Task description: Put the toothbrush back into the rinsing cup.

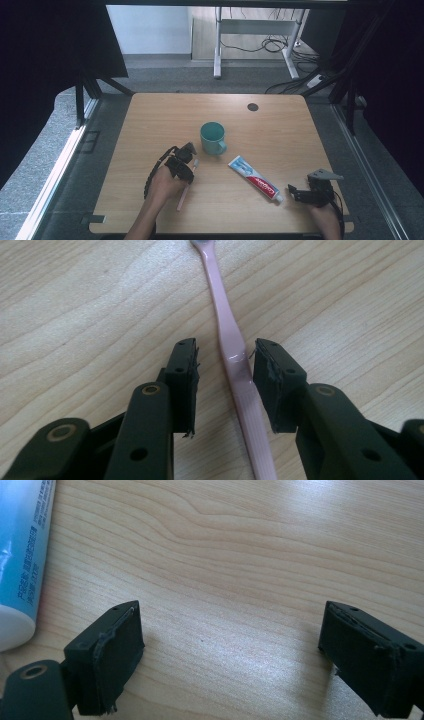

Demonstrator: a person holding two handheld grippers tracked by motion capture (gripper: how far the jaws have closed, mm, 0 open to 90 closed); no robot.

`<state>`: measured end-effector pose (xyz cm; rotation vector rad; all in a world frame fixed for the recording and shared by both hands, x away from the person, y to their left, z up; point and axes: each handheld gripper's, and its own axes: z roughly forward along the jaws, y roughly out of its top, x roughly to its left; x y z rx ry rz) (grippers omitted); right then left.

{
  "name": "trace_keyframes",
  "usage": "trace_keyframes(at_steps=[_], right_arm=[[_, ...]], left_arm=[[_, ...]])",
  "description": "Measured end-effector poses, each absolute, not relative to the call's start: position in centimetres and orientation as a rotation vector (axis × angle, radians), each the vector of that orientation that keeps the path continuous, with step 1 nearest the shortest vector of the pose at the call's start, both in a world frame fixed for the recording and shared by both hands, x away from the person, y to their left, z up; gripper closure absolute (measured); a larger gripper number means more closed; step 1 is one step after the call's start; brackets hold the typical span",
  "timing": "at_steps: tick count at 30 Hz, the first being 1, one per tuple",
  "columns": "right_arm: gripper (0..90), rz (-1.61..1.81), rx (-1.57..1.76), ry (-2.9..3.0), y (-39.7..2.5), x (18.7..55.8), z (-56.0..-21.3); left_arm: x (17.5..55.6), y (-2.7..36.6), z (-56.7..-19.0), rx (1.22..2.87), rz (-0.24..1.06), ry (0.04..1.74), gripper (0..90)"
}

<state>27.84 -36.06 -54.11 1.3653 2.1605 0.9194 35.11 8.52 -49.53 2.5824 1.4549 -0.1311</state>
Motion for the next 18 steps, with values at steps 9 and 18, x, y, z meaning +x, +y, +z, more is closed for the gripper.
trace_keyframes(at_steps=[9,18], right_arm=[[10.4,0.919,1.365,2.161,-36.1,27.8,-54.1],[10.4,0.919,1.365,2.161,-36.1,27.8,-54.1]], left_arm=[[35.1,7.5,-49.9,2.636,-0.096,1.463,67.7],[34.8,6.6,-49.9,2.721,-0.019,1.441,77.9]])
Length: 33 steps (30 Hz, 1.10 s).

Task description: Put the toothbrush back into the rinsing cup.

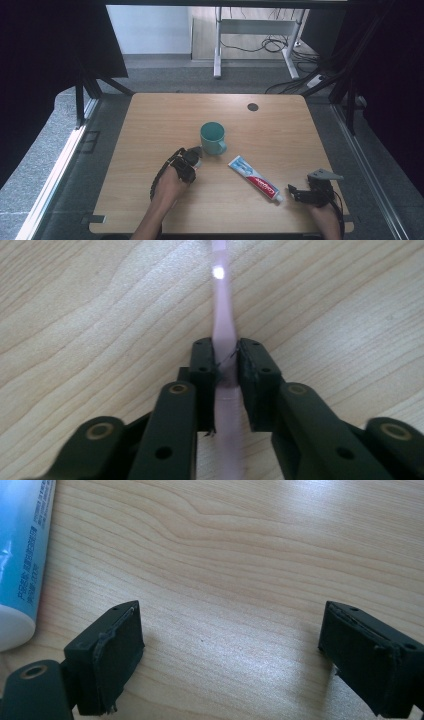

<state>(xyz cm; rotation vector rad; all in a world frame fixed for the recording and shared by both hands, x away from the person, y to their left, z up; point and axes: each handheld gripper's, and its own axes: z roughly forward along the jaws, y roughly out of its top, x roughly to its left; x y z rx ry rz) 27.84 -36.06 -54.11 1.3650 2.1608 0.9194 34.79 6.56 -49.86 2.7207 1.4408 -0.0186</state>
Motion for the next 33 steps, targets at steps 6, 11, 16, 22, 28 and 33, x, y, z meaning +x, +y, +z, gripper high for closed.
trace_keyframes(at_steps=[6,11,16,22,28,33], right_arm=[[10.4,0.919,1.365,2.161,-36.1,27.8,-54.1],[10.5,0.919,1.365,2.161,-36.1,27.8,-54.1],[10.4,0.919,1.365,2.161,-36.1,27.8,-54.1],[10.5,0.919,1.366,2.161,-36.1,27.8,-54.1],[10.5,0.919,1.366,2.161,-36.1,27.8,-54.1],[10.5,0.919,1.366,2.161,-36.1,27.8,-54.1]], left_arm=[[34.7,6.7,-49.9,2.730,-0.027,1.403,79.5],[34.7,7.4,-49.7,2.686,-0.051,1.365,79.6],[34.5,7.9,-48.6,2.623,-0.036,1.331,79.7],[34.1,8.5,-47.5,2.556,-0.035,1.278,79.7],[33.6,9.7,-46.9,2.484,-0.015,1.217,79.7],[33.1,10.6,-46.4,2.420,0.007,1.187,79.7]])
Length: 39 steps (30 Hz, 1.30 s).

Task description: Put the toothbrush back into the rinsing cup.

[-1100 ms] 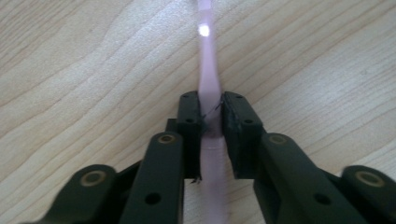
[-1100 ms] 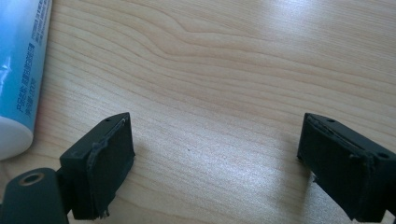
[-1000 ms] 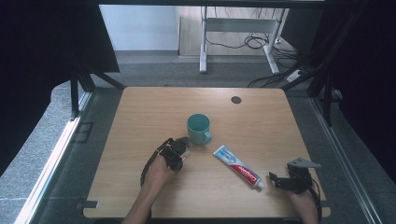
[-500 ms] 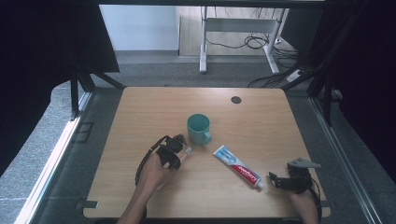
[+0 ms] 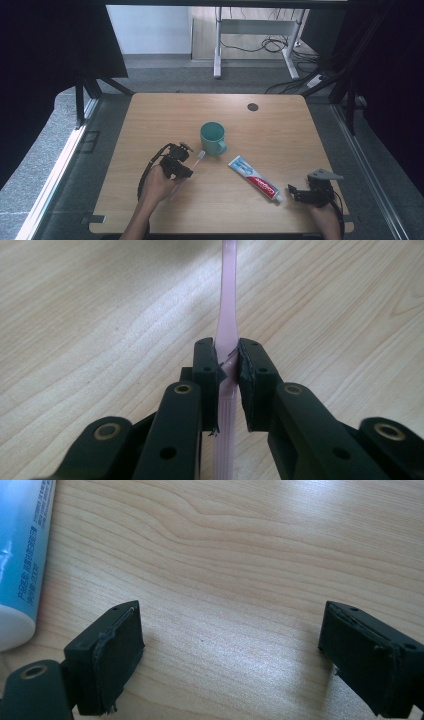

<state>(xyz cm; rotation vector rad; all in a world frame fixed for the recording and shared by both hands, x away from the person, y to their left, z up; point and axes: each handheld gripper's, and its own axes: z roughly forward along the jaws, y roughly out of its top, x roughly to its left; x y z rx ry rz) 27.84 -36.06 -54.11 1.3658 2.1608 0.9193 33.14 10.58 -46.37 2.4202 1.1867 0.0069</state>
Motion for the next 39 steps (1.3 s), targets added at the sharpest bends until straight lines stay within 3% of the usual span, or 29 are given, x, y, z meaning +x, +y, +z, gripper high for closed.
trace_keyframes(at_steps=[12,39], right_arm=[[10.5,0.920,1.365,2.160,-36.1,27.8,-54.1],[10.4,0.920,1.367,2.160,-36.0,27.8,-54.1]], left_arm=[[32.3,13.0,-44.1,2.196,0.158,1.101,79.7],[32.5,13.7,-42.6,1.879,0.367,0.983,79.7]])
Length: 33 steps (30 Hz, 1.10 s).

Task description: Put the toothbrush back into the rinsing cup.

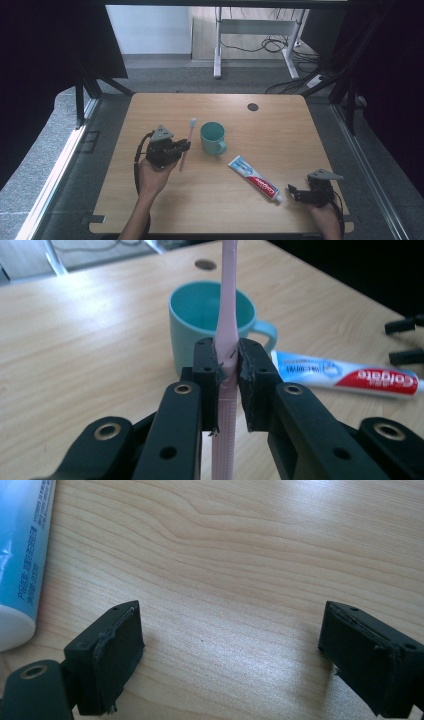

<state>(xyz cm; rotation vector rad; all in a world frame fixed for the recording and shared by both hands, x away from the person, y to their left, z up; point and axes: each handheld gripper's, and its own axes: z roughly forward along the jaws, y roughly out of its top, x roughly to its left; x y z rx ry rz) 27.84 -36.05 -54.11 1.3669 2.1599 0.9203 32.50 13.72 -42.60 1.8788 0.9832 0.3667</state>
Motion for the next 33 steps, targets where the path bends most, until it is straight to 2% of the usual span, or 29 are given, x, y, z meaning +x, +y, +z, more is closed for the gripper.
trace_keyframes(at_steps=[10,33], right_arm=[[10.5,0.919,1.365,2.160,-36.1,27.8,-54.1],[10.5,0.920,1.369,2.159,-36.0,27.8,-54.1]], left_arm=[[33.7,13.1,-42.3,1.777,0.433,0.943,79.7],[35.9,10.3,-40.6,1.703,0.529,0.883,79.7]])
